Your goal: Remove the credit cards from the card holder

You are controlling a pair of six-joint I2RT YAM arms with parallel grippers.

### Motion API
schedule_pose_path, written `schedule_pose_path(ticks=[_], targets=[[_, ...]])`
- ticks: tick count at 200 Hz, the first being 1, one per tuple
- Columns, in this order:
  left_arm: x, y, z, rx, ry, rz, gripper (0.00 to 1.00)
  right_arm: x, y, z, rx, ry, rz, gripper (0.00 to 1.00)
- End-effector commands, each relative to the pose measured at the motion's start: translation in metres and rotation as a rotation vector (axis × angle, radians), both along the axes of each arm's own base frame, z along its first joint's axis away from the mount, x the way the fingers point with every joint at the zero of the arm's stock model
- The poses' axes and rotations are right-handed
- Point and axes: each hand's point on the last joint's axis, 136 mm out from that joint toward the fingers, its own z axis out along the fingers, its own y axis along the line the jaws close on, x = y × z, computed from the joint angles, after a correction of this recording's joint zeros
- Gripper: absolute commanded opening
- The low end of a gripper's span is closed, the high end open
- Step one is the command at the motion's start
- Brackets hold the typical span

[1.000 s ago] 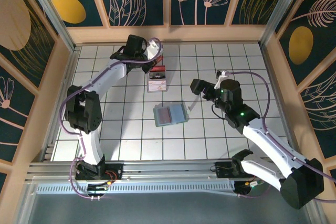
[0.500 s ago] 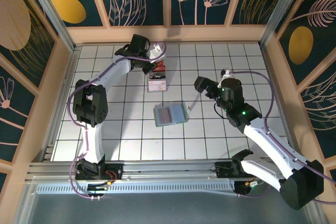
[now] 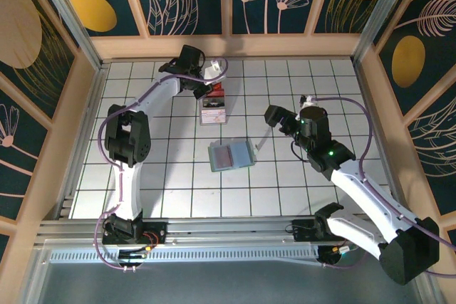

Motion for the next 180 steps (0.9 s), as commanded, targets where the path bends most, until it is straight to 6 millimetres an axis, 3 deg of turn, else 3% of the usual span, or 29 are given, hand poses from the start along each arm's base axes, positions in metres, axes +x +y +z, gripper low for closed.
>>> schedule_pose_path(ticks=[1,60,105,180], targets=[[0.000,0.005,-0.011,0.034,0.037,-0.028,0.00,0.003,-0.010,0.018,0.021,-0.036,-0.058,0.99],[0.003,0.002,-0.017,0.039,0.055,-0.044,0.00,0.002,-0.012,0.020,0.015,-0.034,-0.064,0.99],[-0.007,0.003,-0.021,0.052,0.075,-0.081,0.00,0.000,-0.013,0.017,0.016,-0.031,-0.064,0.99],[-0.017,0.008,0.010,0.091,-0.059,-0.203,0.00,0.000,-0.006,0.012,0.028,-0.020,-0.030,0.99]])
